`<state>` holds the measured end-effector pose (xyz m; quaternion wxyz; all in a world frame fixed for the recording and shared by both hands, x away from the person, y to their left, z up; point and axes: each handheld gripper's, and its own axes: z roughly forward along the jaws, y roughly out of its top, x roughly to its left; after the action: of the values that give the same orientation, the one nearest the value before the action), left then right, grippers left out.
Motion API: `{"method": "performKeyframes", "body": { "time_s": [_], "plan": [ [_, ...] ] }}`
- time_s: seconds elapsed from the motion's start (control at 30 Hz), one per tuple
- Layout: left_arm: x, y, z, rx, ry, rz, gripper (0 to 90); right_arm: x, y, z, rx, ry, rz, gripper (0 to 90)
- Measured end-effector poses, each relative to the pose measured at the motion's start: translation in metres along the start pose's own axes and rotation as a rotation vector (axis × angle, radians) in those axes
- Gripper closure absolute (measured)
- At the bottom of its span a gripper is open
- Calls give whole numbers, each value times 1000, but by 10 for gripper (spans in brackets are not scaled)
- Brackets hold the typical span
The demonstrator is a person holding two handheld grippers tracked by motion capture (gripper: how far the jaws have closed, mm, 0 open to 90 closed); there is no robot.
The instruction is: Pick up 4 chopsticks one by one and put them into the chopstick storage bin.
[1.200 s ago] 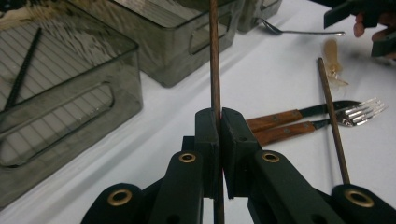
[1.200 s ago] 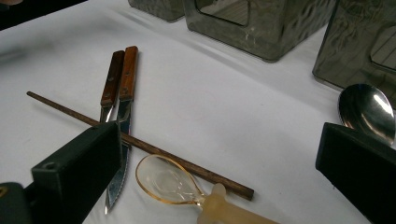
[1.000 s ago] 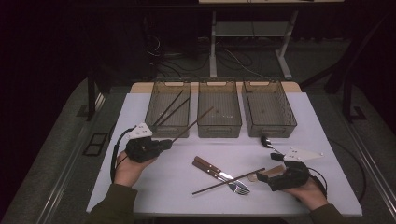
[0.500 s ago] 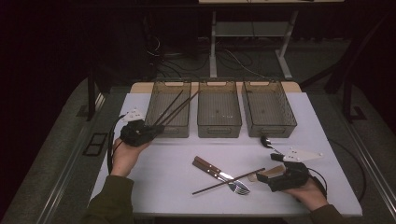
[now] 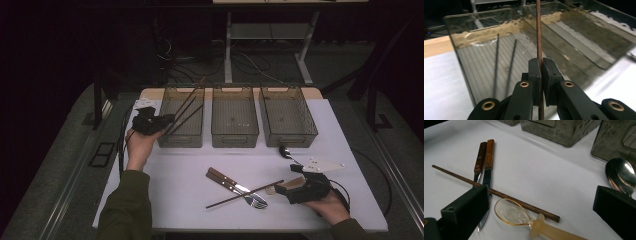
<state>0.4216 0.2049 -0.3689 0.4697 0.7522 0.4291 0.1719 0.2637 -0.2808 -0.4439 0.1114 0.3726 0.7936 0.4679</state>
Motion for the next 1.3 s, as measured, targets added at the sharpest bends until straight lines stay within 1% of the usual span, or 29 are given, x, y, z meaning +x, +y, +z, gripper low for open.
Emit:
{"method": "performKeyframes", "body": {
  "time_s": [0.03, 0.13, 0.23, 0.33, 0.37, 0.43, 0.5, 0.53, 0.6, 0.7, 0.73, 0.77, 0.8, 0.87, 1.0, 1.1, 1.2, 1.27, 1.3],
  "plan": [
    [3, 1, 3, -3, 5, -15, 859, 0, 0, 0, -3, 1, 0, 3],
    [11, 3, 13, 21, 39, -35, 859, -1, 0, 0, -5, 0, 7, 2],
    [17, 1, 22, 34, 69, -67, 860, -1, 0, -1, -4, 2, 7, 3],
    [19, 0, 31, 91, 103, -71, 859, -1, 0, -1, -10, 7, 2, 3],
    [19, -1, 35, 108, 106, -72, 859, -1, 0, -2, -10, 7, 2, 2],
    [20, -3, 39, 136, 119, -88, 859, -1, 0, -2, -11, 8, 2, 2],
    [19, -3, 42, 144, 117, -102, 859, 0, 1, -2, -14, 9, 2, 3],
    [18, -2, 43, 157, 126, -92, 859, 0, 1, -2, -14, 8, 2, 3],
    [18, -1, 44, 167, 133, -94, 857, 0, 1, -3, -14, 8, 3, 2],
    [19, -2, 44, 157, 127, -115, 851, 0, 1, -3, -19, 8, 5, 3],
    [19, -1, 44, 149, 115, -129, 818, 0, 1, -3, -18, 8, 6, 3],
    [19, -1, 44, 148, 112, -133, 768, 0, 1, -3, -18, 9, 5, 3],
    [18, -1, 44, 147, 115, -130, 742, 0, 1, -3, -17, 10, 3, 3],
    [16, -1, 45, 154, 117, -118, 731, 0, 1, -3, -18, 9, 4, 3],
    [15, 0, 44, 145, 101, -119, 684, 0, 1, -3, -18, 9, 7, 3],
    [12, 1, 41, 133, 66, -100, 629, 0, 1, -3, -19, 9, 5, 3],
    [5, 3, 36, 132, 36, -64, 577, 0, 1, -3, -18, 8, 5, 2],
    [-1, 4, 30, 124, 25, -34, 572, 0, 1, -3, -19, 8, 6, 3],
    [-4, 3, 29, 123, 12, -27, 564, 0, 1, -3, -19, 8, 5, 2]
  ]
}}
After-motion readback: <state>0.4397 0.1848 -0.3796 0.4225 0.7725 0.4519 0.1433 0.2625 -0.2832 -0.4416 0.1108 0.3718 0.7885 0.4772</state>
